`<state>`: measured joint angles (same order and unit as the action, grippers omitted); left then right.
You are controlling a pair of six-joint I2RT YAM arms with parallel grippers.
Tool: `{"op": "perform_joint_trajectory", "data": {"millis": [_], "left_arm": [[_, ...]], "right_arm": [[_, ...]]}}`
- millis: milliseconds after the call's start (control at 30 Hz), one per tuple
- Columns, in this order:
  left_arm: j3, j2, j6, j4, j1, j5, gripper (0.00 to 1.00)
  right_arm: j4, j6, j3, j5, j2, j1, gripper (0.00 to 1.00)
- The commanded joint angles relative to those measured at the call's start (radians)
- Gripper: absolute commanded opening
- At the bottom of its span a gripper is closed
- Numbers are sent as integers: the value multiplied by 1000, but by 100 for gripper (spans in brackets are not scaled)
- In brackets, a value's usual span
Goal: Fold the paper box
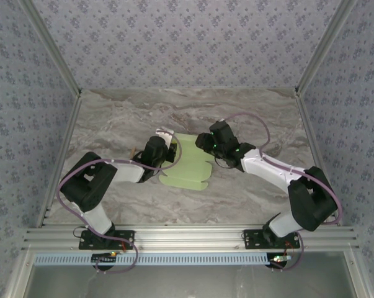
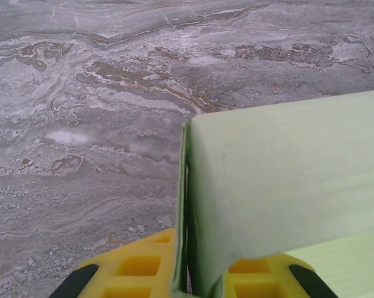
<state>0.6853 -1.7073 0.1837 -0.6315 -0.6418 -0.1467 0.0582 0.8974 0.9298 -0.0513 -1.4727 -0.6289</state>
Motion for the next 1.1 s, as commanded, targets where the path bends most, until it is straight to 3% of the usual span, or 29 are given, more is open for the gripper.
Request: {"op": "perform_joint_trajectory", "data": {"millis": [0,267,500,1067], "left_arm": [[-6,32,-6,-24,-8,-6,15],[-1,34,-4,-18,-8,-11,15],[-5,45,-5,-11,-8,-15,15],[-8,56,-4,-11,-8,-11,15]], "right_arm": [[65,-46,-8,-61,59,-2,57],[198,-170,-18,-174,134,-81,68],[119,-216,-134,-175,134,-144,74],[-12,-150,-186,-216,-29,-115,81]]}}
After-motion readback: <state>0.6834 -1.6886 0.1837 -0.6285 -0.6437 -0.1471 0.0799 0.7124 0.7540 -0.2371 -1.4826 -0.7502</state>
